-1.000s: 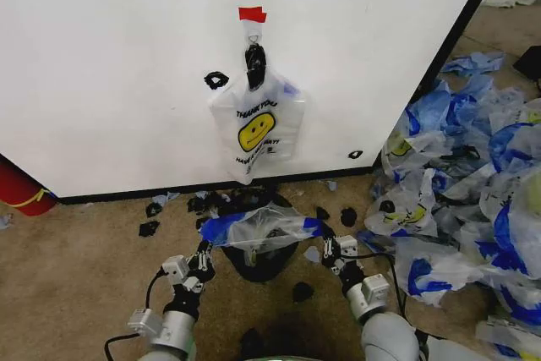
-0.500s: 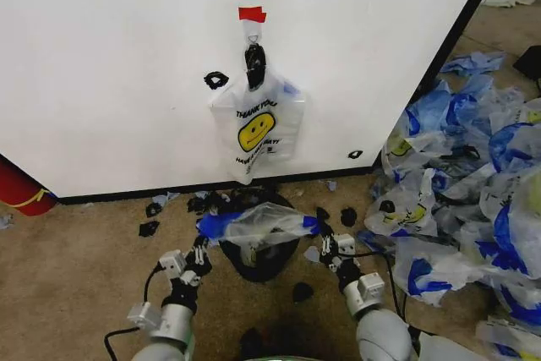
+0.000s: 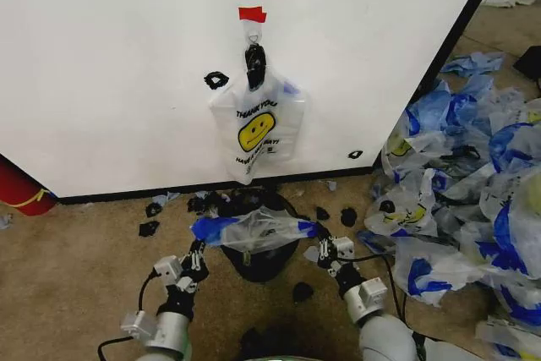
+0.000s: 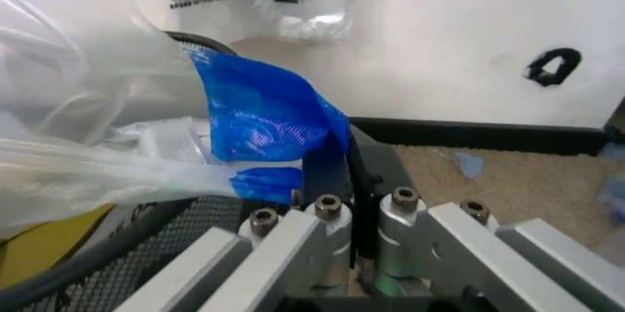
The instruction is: Pick up the garbage bag from the wall and place it over the trash bin.
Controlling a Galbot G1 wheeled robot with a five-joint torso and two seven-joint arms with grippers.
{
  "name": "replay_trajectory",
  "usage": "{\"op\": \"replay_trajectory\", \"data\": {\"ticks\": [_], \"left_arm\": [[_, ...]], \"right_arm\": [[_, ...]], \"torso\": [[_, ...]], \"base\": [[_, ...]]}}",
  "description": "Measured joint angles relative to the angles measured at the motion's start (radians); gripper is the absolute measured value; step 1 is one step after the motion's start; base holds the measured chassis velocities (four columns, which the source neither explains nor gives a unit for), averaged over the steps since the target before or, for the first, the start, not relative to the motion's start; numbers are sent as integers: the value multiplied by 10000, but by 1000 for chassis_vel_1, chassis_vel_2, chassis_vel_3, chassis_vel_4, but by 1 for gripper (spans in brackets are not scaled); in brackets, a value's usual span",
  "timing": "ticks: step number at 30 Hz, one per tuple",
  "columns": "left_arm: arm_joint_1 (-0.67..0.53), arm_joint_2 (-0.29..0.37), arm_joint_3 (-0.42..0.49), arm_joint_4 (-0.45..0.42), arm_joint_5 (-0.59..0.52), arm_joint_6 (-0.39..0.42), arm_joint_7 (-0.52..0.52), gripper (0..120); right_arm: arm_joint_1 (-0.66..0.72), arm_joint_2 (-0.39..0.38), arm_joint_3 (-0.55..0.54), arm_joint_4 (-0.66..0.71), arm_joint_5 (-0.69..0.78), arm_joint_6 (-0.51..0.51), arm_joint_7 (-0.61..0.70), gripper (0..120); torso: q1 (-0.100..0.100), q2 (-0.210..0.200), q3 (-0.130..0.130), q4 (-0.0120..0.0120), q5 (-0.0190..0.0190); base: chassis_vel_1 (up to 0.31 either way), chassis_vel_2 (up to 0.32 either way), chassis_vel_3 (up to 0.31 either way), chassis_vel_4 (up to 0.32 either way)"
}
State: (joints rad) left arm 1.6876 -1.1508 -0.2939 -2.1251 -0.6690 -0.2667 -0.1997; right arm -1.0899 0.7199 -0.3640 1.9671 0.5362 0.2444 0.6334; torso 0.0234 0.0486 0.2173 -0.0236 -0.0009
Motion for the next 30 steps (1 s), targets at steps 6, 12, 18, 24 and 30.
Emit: {"op": "replay_trajectory", "data": {"ticks": [6,12,18,24,30], "left_arm": [[428,-31,-15,-264,232,-84,1,0],[718,-99,18,-280,476,-231,-3,0],[868,-208,228,-234,656,-304,-6,0],[923,-257,386,-200,788,-320,-7,0],[1204,-216,509,-294,923,-332,-12,0]], "right_arm": [[-246,-171,87,197,-127,8,107,0],[-321,-196,-139,215,-348,12,271,0],[-535,-226,-398,250,-670,50,337,0],[-881,-293,-509,250,-1064,128,388,0],[-1267,-366,-470,210,-1387,172,405,0]], "torso": [[0,0,0,-1,0],[0,0,0,0,0],[0,0,-1,0,-1],[0,0,-1,0,0],[0,0,0,-1,0]], "base": [[0,0,0,0],[0,0,0,0],[0,0,0,0],[0,0,0,0],[0,0,0,0]]}}
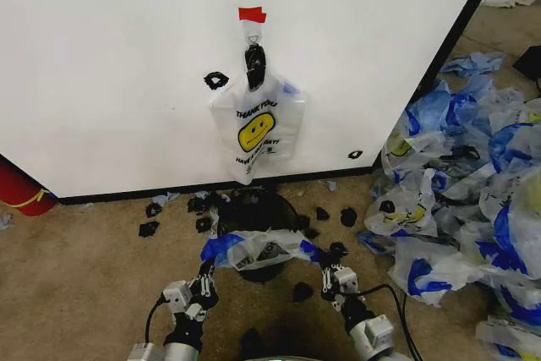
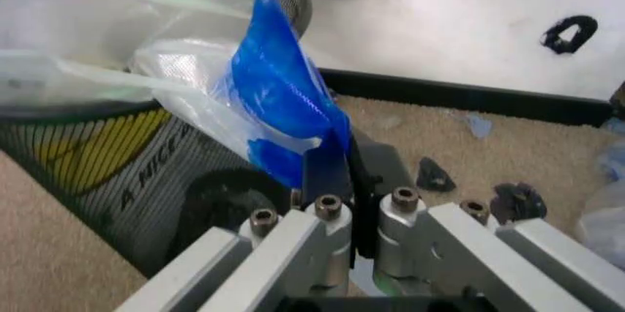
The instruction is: Pick up the garbage bag from the wall and place it over the trash bin.
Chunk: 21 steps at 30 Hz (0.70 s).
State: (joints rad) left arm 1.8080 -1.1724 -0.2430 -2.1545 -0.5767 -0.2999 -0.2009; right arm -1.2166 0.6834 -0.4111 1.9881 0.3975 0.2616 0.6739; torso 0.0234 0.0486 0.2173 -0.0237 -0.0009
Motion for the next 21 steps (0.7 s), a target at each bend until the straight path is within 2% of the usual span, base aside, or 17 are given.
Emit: {"op": "replay_trajectory", "data": {"ticks": [10,21], "left_arm": [[280,105,59,-41,239,-99,-124,0],[501,424,-334,-397,205,-56,-337,0]], "right_arm": [[-306,-69,106,-101,-250,9,82,0],[-315,-236,201,42,-294,-19,128,0]], "torso": [[0,0,0,1,-1],[0,0,0,1,0]], "base": [[0,0,0,0],[0,0,0,0]]}}
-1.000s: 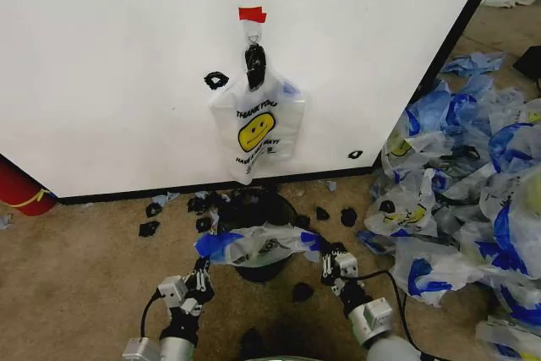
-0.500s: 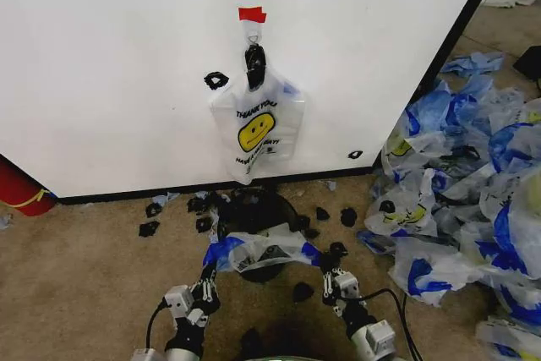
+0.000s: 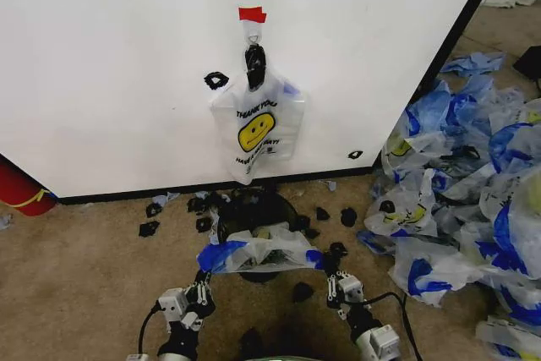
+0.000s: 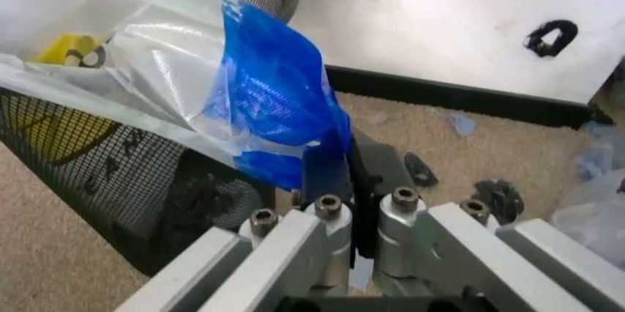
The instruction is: Pick up the garbage bag from the wall and place it over the trash bin.
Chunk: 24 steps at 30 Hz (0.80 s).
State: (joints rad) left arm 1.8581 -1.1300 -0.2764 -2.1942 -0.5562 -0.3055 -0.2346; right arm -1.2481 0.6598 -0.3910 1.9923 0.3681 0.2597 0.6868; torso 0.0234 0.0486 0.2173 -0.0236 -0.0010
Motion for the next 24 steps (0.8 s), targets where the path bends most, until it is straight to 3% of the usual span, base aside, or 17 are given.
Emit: {"op": "replay_trajectory", "data": {"ticks": [10,24], "left_arm": [[153,-41,82,136,19,3,-110,0],[-390,-326,439,1259,8,-121,-270,0]], "right_arm": [[-97,-21,12,-113,-60,-9,-6,0],[307,216,-292,-644,31,-117,-29,0]], "torso": [[0,0,0,0,0],[0,0,0,0,0]], "base": [[0,0,0,0],[0,0,0,0]]}}
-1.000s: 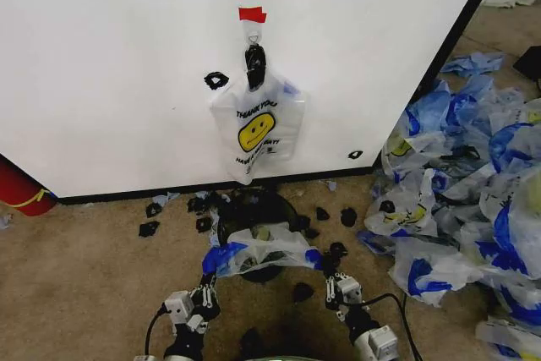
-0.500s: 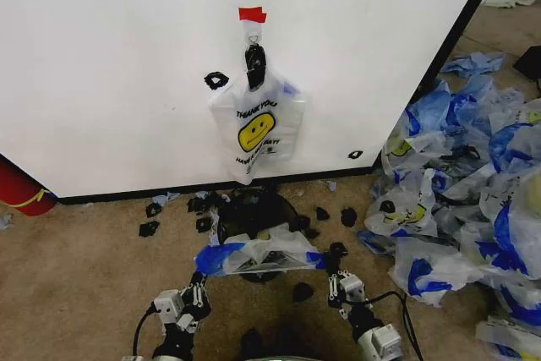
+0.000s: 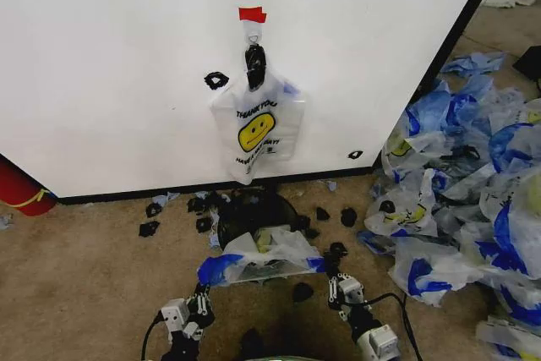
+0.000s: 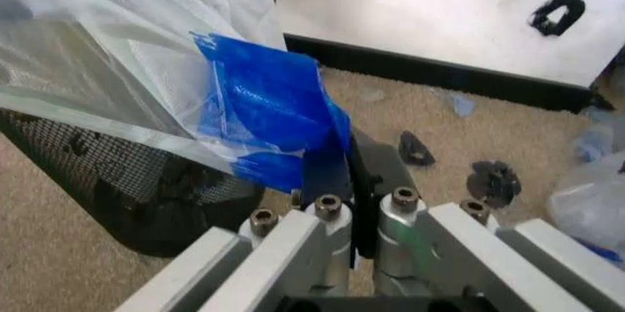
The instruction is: Pick up the garbage bag from the wall and place it over the trash bin.
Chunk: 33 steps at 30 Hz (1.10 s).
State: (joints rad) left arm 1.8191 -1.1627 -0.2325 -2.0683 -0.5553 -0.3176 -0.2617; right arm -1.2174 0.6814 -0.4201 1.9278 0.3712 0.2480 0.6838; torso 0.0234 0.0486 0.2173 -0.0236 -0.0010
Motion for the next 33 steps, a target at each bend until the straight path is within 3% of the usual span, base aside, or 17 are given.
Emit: {"op": "replay_trajectory", "data": {"ticks": [33], "left_arm": [[-1860,442,-30,1426,-601,228,-152,0]], "right_arm": [[789,555,652,-1079,532,-156,-350,0]], "torso": [[0,0,0,0,-1]], "base": [[0,0,0,0]]}}
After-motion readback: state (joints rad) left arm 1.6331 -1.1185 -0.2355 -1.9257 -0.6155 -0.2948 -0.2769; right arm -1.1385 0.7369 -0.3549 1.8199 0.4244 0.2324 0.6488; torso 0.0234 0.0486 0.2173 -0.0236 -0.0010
